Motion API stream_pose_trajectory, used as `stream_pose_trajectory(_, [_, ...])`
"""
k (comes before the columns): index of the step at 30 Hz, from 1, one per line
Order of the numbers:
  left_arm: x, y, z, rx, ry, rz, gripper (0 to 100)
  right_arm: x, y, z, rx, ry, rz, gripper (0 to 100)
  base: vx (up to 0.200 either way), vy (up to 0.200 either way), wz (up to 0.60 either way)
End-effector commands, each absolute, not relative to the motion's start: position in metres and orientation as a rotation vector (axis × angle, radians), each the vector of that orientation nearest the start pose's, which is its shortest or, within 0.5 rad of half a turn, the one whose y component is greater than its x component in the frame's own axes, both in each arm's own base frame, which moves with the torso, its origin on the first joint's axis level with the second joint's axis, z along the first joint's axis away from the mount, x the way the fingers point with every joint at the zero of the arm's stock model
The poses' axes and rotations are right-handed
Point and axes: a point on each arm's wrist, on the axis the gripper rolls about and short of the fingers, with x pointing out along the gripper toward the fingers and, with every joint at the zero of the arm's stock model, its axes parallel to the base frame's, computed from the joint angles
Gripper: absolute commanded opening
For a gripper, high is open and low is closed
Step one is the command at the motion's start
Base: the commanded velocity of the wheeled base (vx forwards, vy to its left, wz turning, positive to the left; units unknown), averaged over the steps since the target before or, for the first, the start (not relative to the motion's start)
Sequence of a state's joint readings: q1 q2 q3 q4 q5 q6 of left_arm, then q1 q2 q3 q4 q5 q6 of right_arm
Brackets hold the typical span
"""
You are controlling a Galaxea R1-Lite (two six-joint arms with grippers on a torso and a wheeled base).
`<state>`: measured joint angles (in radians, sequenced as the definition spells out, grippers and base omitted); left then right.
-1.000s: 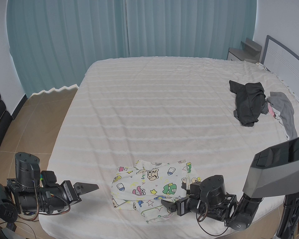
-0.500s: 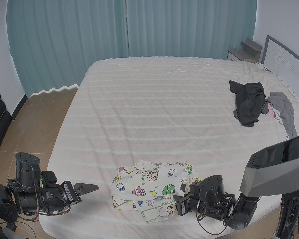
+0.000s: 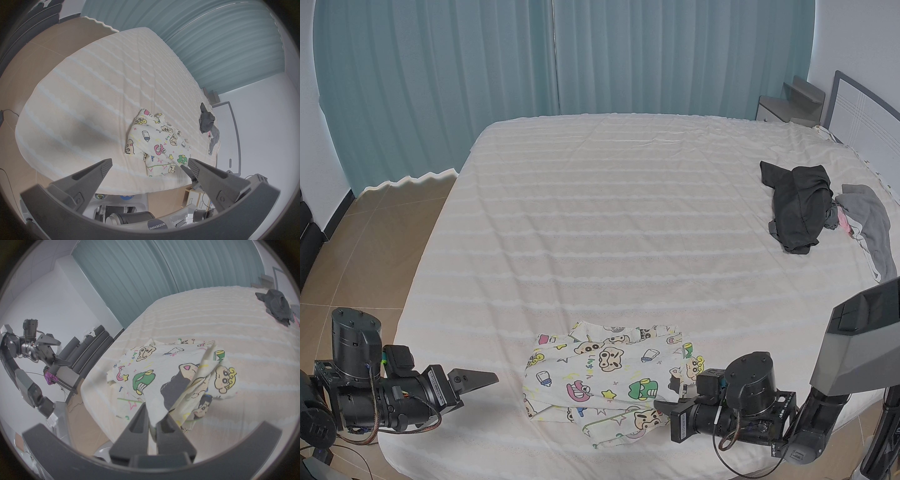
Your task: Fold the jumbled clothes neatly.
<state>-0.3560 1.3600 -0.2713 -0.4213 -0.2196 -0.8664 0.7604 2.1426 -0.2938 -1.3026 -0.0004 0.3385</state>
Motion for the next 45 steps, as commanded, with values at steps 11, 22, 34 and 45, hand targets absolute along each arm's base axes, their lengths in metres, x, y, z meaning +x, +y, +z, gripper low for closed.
stream_pose_trajectory(11, [0.153,-0.062,0.110,-0.763,0.869,-0.224,100,0.177,0.169,0.021,0.162,0.705,0.690,0,0.000,0.000,0.00])
stream_pose_trajectory(22, [0.153,-0.062,0.110,-0.763,0.869,-0.224,100,0.182,0.161,-0.005,0.098,0.785,0.634,0,0.000,0.000,0.00])
stream_pose_trajectory(34, [0.153,-0.062,0.110,-0.763,0.869,-0.224,100,0.190,0.150,0.004,0.137,0.689,0.609,100,0.000,0.000,0.00])
stream_pose_trajectory(45, [0.153,-0.062,0.110,-0.763,0.870,-0.223,100,0.222,0.149,0.030,0.314,0.569,0.546,100,0.000,0.000,0.00])
